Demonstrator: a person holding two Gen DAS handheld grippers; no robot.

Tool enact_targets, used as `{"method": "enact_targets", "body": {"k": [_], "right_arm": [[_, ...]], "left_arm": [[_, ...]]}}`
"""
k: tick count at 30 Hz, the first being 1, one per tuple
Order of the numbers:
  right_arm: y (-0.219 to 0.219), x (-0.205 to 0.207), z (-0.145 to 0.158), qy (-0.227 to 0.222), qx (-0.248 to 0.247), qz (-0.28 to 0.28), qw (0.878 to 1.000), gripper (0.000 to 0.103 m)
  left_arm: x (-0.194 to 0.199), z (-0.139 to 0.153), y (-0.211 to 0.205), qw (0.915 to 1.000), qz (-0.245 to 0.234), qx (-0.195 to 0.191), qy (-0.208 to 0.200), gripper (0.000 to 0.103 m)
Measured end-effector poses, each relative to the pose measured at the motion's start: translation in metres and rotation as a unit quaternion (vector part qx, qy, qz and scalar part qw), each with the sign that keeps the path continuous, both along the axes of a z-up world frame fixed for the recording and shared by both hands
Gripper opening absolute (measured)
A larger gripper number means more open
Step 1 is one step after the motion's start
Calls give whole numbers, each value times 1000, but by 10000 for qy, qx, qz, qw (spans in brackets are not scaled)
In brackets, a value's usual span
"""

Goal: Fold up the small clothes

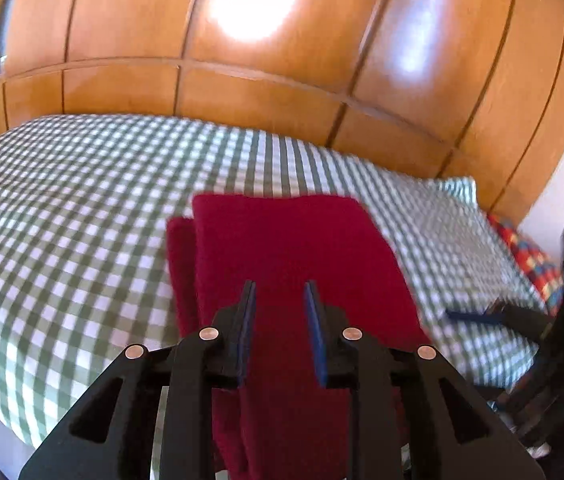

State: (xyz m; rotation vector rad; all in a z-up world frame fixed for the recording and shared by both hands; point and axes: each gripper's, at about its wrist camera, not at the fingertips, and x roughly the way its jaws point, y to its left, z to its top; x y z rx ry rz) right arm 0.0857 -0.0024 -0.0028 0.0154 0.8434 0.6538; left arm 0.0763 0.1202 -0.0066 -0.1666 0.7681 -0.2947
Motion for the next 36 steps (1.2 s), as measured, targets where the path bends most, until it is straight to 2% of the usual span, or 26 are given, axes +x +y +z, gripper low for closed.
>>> {"method": "enact_targets", "body": {"k": [2,4,8,13,18,21,22,26,28,29,30,31,32,36], "right_arm": [[-5,15,5,-3,97,-228,9997,69],[-1,30,4,-33,34,-393,9992,66],[15,67,-17,128,-268,-578,9979,60],[21,92,-56,428,-395,-753,9955,61],[19,94,-61,401,-299,-822,9954,62],[19,87,-57,307,-371,-893,9948,73],[18,85,-55,278,-406,-983,9939,83],[-1,77,-50,413,-146,-1195,9919,88],[-12,71,-49,545,76,-1239,9908,89],[-17,69,-49,634,200,-1247,9900,89],[-21,67,-49,703,298,-1255,9892,89],[-27,65,-49,808,456,-1258,9877,89],[-33,63,-51,925,632,-1259,9857,89],[-48,61,-56,1339,1191,-1160,9770,90]], "left_arm": [[3,-8,-6,9999,-6,129,47,23],[4,-14,-7,9997,23,224,86,23],[6,-20,-4,9994,79,315,130,23],[6,-30,0,9991,84,363,211,23],[5,-37,-2,9988,37,452,197,23],[2,-34,-1,9989,83,431,190,23],[1,-33,-1,9988,111,433,182,23],[-6,-25,-2,9986,159,491,96,23],[-11,-20,-1,9987,171,478,40,30],[-13,-18,0,9987,178,484,-3,38],[-15,-15,0,9984,219,526,-56,53],[-19,-11,1,9976,315,603,-155,60],[-21,-8,2,9974,334,604,-220,65],[-23,-4,8,9969,354,663,-252,69]]}}
